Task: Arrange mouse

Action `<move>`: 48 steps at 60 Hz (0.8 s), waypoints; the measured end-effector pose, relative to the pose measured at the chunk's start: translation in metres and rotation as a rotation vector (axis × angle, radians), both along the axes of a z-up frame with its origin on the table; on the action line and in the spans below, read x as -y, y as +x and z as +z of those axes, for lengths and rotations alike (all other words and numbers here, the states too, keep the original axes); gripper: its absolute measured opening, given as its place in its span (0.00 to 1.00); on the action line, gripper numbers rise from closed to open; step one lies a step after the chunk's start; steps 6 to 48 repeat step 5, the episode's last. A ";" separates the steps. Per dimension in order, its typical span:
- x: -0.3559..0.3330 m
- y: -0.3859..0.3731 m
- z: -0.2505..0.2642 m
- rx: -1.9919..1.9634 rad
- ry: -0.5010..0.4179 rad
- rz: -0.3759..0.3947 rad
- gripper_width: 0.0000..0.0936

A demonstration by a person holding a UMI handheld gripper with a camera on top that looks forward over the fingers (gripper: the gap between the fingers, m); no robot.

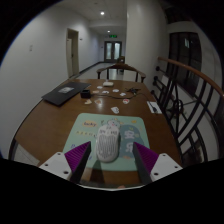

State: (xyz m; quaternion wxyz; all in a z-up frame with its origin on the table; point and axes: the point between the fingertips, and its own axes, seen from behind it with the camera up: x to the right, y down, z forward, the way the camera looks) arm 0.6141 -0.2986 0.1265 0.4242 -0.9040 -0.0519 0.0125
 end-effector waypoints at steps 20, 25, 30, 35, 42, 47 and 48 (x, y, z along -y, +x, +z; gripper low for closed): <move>0.030 0.009 0.011 -0.036 -0.001 0.000 0.91; 0.030 0.009 0.011 -0.036 -0.001 0.000 0.91; 0.030 0.009 0.011 -0.036 -0.001 0.000 0.91; 0.030 0.009 0.011 -0.036 -0.001 0.000 0.91; 0.030 0.009 0.011 -0.036 -0.001 0.000 0.91; 0.030 0.009 0.011 -0.036 -0.001 0.000 0.91; 0.030 0.009 0.011 -0.036 -0.001 0.000 0.91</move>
